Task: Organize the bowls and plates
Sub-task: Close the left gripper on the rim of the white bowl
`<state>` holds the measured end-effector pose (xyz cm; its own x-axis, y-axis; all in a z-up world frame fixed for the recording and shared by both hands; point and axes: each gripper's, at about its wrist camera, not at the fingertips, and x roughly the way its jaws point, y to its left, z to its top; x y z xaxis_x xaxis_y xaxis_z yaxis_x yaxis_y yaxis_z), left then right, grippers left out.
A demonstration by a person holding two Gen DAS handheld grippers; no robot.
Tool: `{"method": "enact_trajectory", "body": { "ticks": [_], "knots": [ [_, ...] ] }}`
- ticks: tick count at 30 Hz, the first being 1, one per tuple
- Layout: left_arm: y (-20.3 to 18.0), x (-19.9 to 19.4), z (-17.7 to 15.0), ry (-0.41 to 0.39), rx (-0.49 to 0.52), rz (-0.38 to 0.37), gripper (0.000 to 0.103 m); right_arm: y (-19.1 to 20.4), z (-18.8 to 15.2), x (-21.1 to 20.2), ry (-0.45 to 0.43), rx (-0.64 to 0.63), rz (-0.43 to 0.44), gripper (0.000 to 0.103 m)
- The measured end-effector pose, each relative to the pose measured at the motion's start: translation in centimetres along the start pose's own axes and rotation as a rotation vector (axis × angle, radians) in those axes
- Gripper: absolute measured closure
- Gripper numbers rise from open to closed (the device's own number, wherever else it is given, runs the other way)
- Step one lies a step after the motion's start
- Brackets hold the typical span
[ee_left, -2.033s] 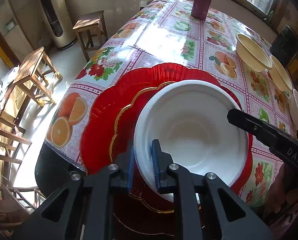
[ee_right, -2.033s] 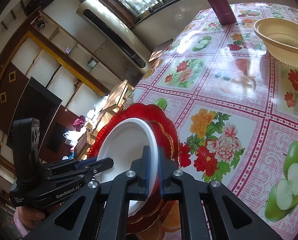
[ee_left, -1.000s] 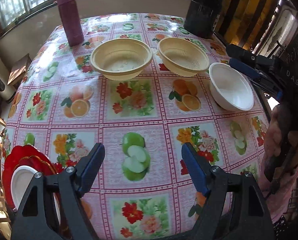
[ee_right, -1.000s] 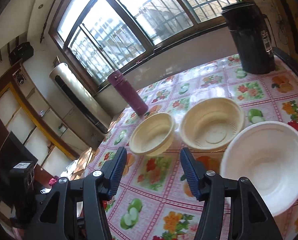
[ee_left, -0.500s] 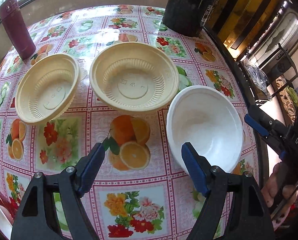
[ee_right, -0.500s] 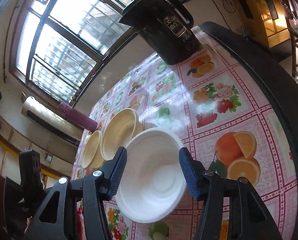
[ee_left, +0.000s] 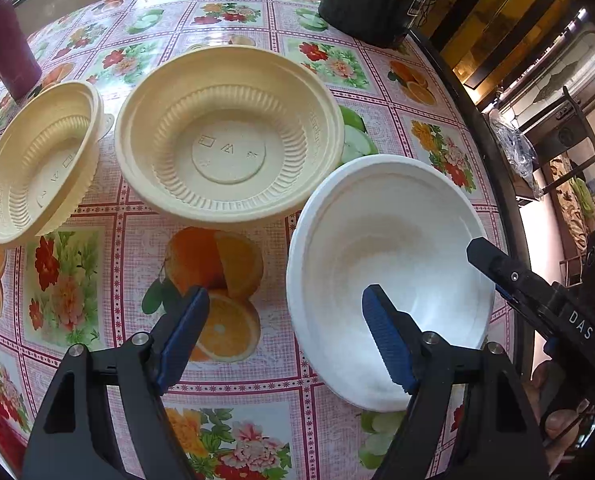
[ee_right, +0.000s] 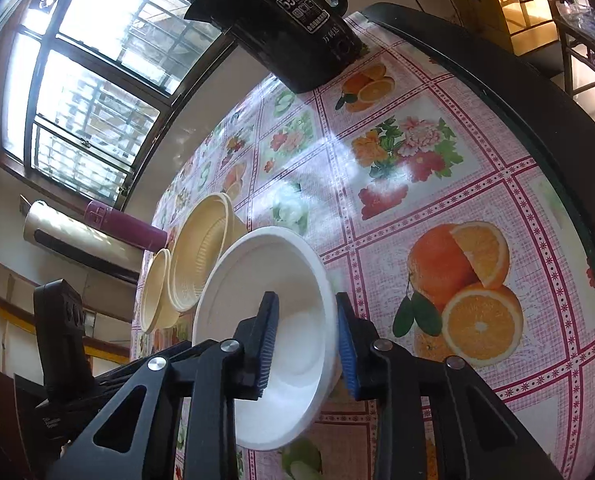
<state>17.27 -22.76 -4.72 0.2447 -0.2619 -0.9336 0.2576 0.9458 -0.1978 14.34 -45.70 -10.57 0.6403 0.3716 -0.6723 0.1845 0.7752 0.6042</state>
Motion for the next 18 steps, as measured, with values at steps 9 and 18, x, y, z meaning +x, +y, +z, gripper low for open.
{"method": "enact_trajectory", "body": {
  "ticks": [9, 18],
  "knots": [
    [0.2, 0.1, -0.3, -0.002, 0.005, -0.006, 0.050, 0.4, -0.3, 0.2, -0.011, -0.013, -0.038, 0.096],
    [1.3, -0.7, -0.6, -0.028, -0.005, -0.009, 0.068, 0.5, -0.4, 0.7, 0.000, -0.020, -0.051, 0.096]
  ]
}}
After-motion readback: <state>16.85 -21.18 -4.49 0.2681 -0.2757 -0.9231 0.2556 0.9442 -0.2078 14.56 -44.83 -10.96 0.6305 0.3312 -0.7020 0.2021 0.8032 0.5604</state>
